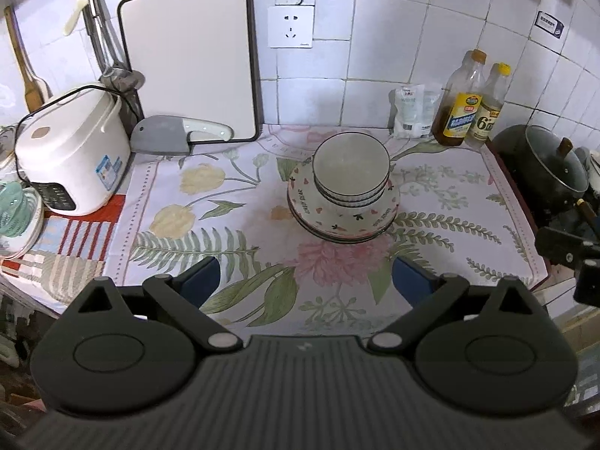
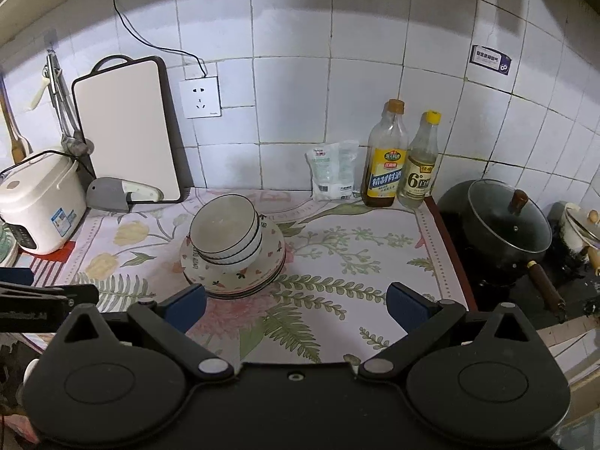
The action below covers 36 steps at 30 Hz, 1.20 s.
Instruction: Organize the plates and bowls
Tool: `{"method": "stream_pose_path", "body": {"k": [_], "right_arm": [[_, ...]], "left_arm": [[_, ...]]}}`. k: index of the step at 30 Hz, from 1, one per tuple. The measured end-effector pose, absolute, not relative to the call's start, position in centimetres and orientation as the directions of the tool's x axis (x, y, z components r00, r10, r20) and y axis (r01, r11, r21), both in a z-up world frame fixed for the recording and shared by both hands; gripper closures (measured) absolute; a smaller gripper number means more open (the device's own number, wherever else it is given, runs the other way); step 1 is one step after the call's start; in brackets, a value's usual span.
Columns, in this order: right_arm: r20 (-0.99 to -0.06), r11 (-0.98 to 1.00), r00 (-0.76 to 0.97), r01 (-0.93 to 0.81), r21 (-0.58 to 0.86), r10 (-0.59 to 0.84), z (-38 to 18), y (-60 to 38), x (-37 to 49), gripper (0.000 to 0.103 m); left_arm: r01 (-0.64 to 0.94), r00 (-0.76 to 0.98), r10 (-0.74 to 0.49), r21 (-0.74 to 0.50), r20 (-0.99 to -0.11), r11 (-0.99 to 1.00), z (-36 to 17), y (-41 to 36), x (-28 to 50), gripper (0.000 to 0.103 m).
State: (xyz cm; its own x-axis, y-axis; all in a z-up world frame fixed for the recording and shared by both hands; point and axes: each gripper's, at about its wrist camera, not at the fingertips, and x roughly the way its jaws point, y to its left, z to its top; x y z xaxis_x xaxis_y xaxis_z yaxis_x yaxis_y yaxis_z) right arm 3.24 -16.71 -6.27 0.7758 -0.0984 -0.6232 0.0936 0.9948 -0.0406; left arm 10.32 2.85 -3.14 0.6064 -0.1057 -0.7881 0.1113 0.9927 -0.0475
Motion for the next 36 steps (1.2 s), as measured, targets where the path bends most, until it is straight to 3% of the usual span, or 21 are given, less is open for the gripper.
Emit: {"method": "stream_pose_path", "body": {"k": [36], "right_arm": [[-0.528, 0.984, 0.83, 0.148, -0.1, -0.178, -6.7, -16.4, 0.5, 0.0]], "left_arm": [[0.106, 0.634, -0.078, -0.013, -0.769, 0.994, -2.0, 2.9, 7.5, 0.003]]}}
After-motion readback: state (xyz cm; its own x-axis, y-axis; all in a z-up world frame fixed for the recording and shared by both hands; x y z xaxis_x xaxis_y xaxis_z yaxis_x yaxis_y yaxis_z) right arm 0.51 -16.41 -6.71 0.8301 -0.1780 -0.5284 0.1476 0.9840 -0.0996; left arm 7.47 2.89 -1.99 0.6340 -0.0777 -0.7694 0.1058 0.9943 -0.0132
